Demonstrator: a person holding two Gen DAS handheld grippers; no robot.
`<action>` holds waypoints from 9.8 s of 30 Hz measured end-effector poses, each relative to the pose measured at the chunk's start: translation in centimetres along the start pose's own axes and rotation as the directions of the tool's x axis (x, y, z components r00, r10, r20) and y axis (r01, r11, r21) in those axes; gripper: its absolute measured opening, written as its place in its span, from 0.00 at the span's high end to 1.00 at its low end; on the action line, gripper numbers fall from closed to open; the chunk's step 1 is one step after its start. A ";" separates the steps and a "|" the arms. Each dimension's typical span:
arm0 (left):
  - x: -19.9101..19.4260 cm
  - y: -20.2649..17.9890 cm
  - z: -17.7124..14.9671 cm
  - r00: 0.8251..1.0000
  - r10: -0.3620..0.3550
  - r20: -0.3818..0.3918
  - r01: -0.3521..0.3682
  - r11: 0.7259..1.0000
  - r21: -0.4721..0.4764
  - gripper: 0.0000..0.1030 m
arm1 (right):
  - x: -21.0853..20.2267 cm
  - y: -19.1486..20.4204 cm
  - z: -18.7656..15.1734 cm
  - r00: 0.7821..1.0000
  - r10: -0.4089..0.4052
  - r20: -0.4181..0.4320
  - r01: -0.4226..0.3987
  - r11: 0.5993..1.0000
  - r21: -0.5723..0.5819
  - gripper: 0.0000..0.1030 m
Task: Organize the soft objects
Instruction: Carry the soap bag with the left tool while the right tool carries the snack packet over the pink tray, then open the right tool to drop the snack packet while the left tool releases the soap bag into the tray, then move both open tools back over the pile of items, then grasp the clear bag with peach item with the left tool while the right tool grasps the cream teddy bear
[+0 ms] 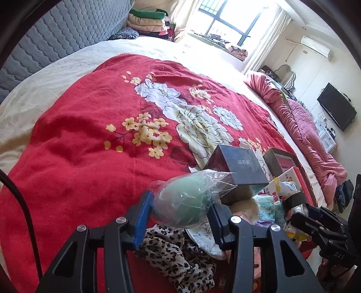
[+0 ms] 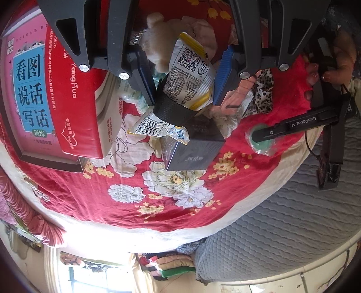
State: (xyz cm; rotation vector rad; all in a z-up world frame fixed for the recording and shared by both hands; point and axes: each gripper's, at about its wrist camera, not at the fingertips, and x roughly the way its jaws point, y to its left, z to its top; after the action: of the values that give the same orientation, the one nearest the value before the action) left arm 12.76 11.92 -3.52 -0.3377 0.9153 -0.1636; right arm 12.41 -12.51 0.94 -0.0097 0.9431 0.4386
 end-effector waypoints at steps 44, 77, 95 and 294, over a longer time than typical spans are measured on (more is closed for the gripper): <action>-2.0 -29.9 -2.6 0.987 -0.155 -0.045 0.159 0.895 0.417 0.54 | -17.8 -16.2 -5.0 0.919 -0.269 0.288 0.176 0.933 0.313 0.49; 11.3 -39.8 -7.7 0.950 -0.016 -0.311 0.206 0.782 0.588 0.54 | -11.6 -26.9 -11.3 0.943 -0.326 0.071 0.258 0.846 0.466 0.49; 13.0 -39.9 -9.9 0.936 0.080 -0.344 0.166 0.759 0.629 0.52 | -11.2 -27.5 -12.0 0.925 -0.379 0.031 0.327 0.833 0.447 0.44; -3.1 -9.4 -11.9 0.969 -0.040 -0.244 0.070 0.990 0.118 0.55 | -5.8 0.7 -6.5 0.993 -0.011 0.120 -0.018 0.973 0.231 0.59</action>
State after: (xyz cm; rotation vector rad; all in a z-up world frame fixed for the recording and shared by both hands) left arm 1.44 1.42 -4.49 -0.2283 1.1310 -0.3179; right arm 4.12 -15.24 1.78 0.2290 0.8701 0.3262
